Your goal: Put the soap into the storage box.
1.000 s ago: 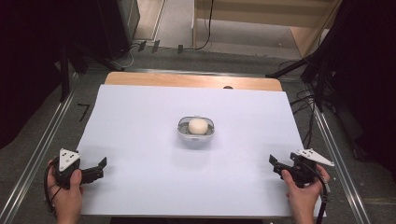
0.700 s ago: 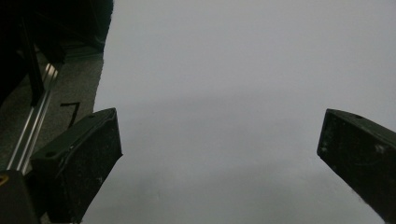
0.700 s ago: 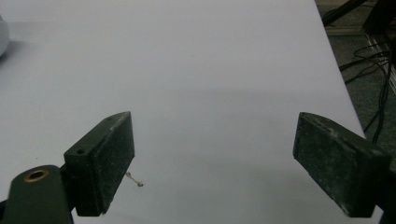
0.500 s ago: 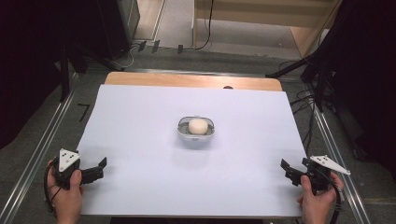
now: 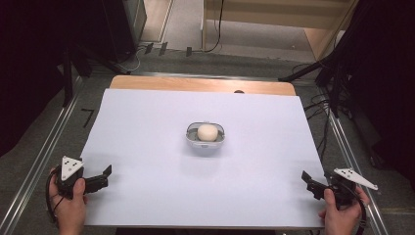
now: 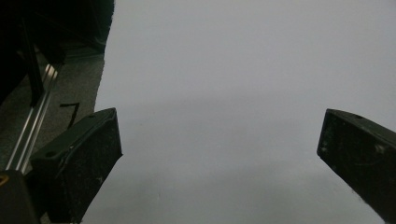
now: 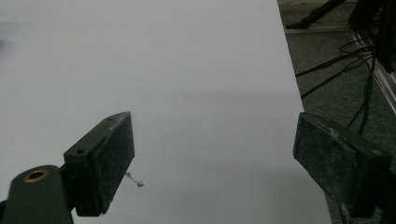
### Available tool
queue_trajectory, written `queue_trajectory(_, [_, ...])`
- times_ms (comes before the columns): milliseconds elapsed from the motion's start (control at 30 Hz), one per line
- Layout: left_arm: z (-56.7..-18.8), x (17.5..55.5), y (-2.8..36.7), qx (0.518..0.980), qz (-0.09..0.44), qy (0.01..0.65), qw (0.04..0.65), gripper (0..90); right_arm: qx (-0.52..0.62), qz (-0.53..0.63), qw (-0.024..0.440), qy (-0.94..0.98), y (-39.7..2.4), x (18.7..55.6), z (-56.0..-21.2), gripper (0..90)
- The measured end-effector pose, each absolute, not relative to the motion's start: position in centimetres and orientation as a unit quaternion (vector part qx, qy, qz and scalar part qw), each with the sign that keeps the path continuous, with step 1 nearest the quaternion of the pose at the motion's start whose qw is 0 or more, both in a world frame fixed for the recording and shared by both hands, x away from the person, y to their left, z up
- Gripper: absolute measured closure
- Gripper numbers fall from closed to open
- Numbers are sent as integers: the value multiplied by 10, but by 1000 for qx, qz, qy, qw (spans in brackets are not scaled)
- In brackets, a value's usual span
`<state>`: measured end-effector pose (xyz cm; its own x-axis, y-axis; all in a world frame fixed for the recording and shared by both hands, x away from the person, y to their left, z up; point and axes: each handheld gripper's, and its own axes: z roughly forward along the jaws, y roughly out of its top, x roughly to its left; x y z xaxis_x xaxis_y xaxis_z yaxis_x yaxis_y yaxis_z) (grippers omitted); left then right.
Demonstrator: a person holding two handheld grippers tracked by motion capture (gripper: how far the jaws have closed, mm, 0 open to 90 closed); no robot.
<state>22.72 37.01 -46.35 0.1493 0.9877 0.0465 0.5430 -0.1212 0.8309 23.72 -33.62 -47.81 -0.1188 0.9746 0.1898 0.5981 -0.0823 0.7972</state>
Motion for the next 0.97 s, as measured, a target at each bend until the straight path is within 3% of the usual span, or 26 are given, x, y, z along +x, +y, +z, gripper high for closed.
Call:
queue_trajectory(500, [-463,227,370,675,324,566,345,3,622,403,220,635,-345,231,-484,135])
queue_trajectory(967, [-463,228,371,676,320,567,344,3,619,382,231,646,-339,233,-488,135])
